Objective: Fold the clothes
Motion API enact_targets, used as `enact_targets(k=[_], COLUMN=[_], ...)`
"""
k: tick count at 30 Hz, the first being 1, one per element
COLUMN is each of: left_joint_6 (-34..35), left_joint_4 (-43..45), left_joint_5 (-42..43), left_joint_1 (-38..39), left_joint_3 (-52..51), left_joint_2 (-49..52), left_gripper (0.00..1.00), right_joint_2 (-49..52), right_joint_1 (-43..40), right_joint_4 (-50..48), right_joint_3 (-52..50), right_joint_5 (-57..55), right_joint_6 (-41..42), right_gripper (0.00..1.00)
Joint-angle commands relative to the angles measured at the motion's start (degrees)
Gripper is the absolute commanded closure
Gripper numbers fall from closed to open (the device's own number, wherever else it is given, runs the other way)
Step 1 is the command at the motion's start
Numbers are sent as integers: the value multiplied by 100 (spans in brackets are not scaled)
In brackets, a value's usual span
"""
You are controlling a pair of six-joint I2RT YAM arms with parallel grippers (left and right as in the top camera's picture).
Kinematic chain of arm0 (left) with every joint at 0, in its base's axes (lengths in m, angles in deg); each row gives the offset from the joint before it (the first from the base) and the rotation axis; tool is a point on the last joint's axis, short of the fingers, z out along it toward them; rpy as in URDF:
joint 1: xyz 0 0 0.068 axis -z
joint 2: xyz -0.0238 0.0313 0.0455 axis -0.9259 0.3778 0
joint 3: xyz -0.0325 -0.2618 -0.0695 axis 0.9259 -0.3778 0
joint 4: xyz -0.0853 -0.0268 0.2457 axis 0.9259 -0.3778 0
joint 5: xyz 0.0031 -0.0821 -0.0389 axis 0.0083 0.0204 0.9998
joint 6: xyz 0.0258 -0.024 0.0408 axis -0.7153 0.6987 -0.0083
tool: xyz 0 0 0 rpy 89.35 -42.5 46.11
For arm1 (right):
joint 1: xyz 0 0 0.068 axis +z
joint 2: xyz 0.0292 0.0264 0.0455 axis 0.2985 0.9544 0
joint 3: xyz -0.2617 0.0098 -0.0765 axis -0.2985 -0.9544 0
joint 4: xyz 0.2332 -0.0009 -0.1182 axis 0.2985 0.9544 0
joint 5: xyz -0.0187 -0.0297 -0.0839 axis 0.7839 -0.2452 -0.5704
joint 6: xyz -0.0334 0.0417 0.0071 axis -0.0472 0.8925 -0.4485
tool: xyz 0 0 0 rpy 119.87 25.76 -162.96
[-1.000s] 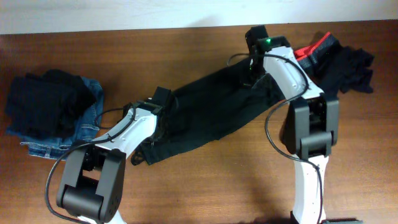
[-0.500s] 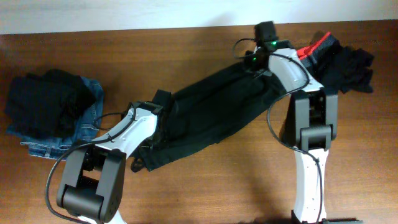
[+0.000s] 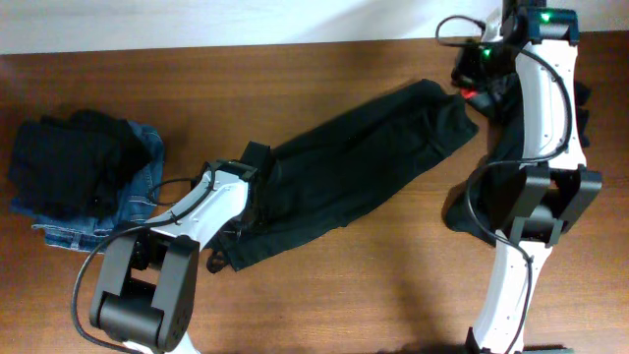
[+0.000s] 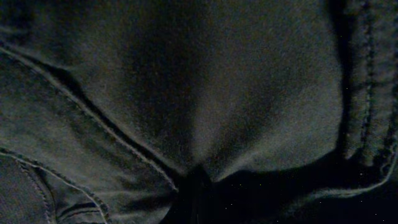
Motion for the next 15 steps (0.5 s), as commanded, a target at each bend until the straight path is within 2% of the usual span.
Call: enact_targets(k=[1, 5, 8, 10, 15], left_joint_6=[-92, -92, -92, -90, -92], left_joint_4=[-59, -59, -44, -26, -68], left_joint_5=[-85, -87, -85, -85, -85], left_joint_1=[-15, -15, -15, -15, -15], left_joint_3=[-61, -61, -61, -61, -61], left_joint_2=[138, 138, 138, 138, 138], left_gripper=[100, 100, 100, 100, 100], right_joint_2=[-17, -17, -17, -17, 33], right_joint_1=[76, 76, 76, 74, 46], right_joint_4=[494, 658, 142, -577, -3080], right_joint_3=[-339, -595, -1224, -1720, -3147], right_joint_5=[-446, -704, -949, -953, -957], right_joint_6=[-227, -223, -219, -175, 37], right_gripper=[96, 96, 96, 96, 96])
